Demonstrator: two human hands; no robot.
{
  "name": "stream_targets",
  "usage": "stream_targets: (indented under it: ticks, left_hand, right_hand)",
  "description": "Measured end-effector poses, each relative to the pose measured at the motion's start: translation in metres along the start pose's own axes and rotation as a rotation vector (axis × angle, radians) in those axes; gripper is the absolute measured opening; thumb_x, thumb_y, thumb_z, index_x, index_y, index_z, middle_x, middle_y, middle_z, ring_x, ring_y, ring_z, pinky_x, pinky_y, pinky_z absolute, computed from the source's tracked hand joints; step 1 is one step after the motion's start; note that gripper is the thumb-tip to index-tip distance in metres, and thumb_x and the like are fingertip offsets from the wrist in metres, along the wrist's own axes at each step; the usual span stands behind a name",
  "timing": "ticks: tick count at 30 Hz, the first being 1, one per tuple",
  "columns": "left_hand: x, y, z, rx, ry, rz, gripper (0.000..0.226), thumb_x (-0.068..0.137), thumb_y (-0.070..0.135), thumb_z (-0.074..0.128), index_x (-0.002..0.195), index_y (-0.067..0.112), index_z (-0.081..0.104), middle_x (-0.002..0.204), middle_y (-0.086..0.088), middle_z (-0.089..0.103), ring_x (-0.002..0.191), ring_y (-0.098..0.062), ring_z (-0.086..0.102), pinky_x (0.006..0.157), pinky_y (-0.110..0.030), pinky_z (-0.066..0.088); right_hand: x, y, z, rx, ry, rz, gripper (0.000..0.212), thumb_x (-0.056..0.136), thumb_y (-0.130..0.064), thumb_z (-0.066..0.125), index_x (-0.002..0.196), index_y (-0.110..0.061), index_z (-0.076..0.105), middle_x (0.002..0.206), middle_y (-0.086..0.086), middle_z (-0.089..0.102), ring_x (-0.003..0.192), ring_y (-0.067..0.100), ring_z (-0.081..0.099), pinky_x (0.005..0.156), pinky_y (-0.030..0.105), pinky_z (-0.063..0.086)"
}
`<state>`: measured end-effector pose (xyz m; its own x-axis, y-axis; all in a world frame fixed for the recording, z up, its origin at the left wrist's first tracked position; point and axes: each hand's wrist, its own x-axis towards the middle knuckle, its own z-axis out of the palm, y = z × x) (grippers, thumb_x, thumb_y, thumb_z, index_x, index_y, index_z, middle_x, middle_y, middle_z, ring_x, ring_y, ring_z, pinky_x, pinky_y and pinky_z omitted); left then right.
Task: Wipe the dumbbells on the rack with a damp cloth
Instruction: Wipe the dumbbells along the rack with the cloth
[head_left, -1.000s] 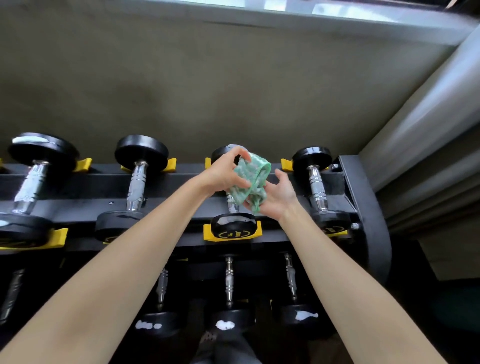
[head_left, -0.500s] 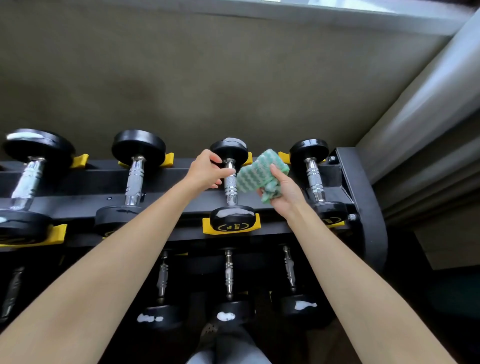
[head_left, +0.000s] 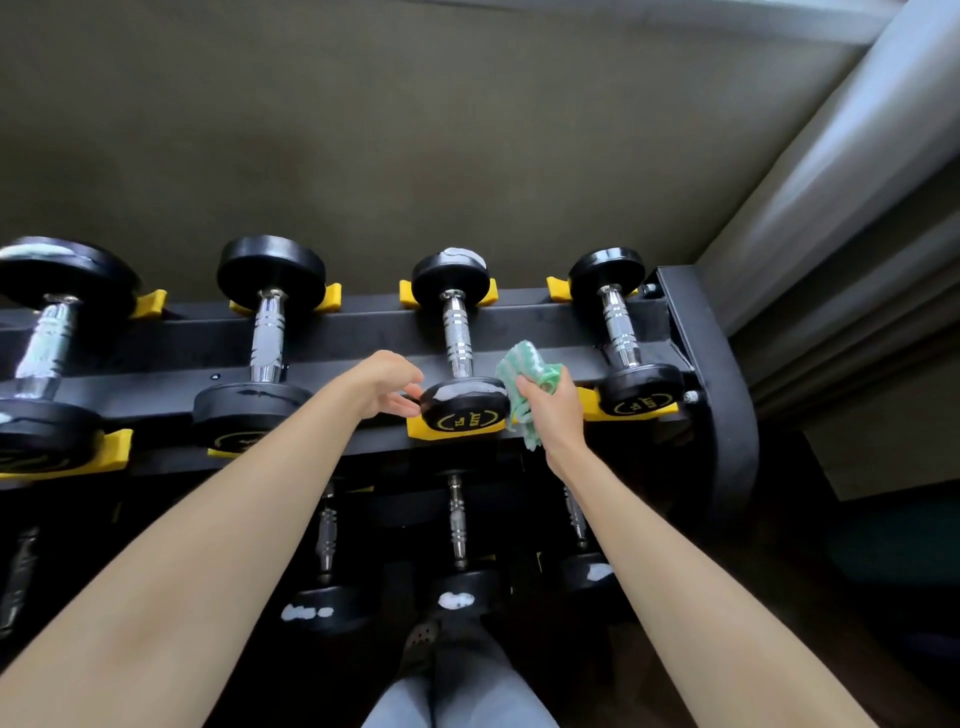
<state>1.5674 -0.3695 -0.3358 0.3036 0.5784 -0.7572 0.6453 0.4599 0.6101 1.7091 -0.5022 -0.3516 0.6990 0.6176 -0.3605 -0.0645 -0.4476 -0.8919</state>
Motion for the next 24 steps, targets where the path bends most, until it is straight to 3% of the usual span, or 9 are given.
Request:
stream_targets:
  ticks: [2,9,13,17,21,24]
  left_hand:
    - [-0.002,-0.006,-0.002,-0.072,-0.009,0.016,0.038,0.096,0.003,0.041,0.134,-0.003,0.039,0.11,-0.019,0.059,0.082,-0.025,0.064,0.07,-0.029,0.056]
    - [-0.014,-0.019,-0.001,-0.239,-0.054,0.066,0.035,0.097,-0.006,0.033,0.131,-0.008,0.037,0.105,-0.02,0.056,0.098,-0.032,0.058,0.088,-0.035,0.049]
    - [-0.017,-0.03,-0.008,-0.384,-0.113,0.043,0.043,0.097,-0.008,0.034,0.14,-0.004,0.029,0.128,-0.024,0.053,0.113,-0.034,0.056,0.095,-0.037,0.047]
    - [-0.02,-0.036,-0.016,-0.512,-0.169,0.022,0.048,0.097,-0.01,0.028,0.145,-0.005,0.017,0.136,-0.027,0.046,0.123,-0.035,0.05,0.095,-0.037,0.045]
    - [-0.019,-0.04,-0.023,-0.538,-0.086,-0.006,0.047,0.096,-0.012,0.023,0.143,-0.009,0.017,0.137,-0.03,0.043,0.127,-0.035,0.046,0.103,-0.038,0.042]
    - [-0.016,-0.041,-0.027,-0.516,-0.021,-0.017,0.048,0.095,-0.015,0.023,0.142,-0.01,0.019,0.138,-0.031,0.04,0.128,-0.035,0.044,0.104,-0.038,0.04]
  right_hand:
    - [-0.01,-0.002,0.005,-0.001,0.045,-0.044,0.013,0.09,-0.018,0.058,0.095,-0.012,0.047,0.081,-0.005,0.053,0.071,0.008,0.053,0.056,0.017,0.041]
    - [-0.037,-0.009,0.021,-0.01,0.105,-0.155,0.014,0.09,-0.015,0.058,0.092,-0.01,0.046,0.074,-0.008,0.051,0.064,0.002,0.05,0.049,0.005,0.041]
    - [-0.047,-0.017,0.034,-0.078,0.085,-0.221,0.013,0.09,-0.017,0.059,0.094,-0.009,0.049,0.073,-0.007,0.051,0.063,0.007,0.051,0.049,0.01,0.041]
    - [-0.052,-0.022,0.051,-0.271,0.05,-0.326,0.024,0.089,-0.02,0.059,0.105,-0.004,0.05,0.082,0.001,0.056,0.074,0.018,0.053,0.064,0.027,0.041]
    - [-0.052,-0.021,0.065,-0.425,0.03,-0.379,0.028,0.09,-0.019,0.057,0.112,-0.005,0.047,0.094,0.01,0.061,0.08,0.022,0.054,0.065,0.029,0.037]
    - [-0.055,-0.018,0.073,-0.456,-0.038,-0.415,0.032,0.089,-0.018,0.057,0.117,-0.005,0.047,0.095,0.015,0.063,0.085,0.029,0.059,0.069,0.037,0.046]
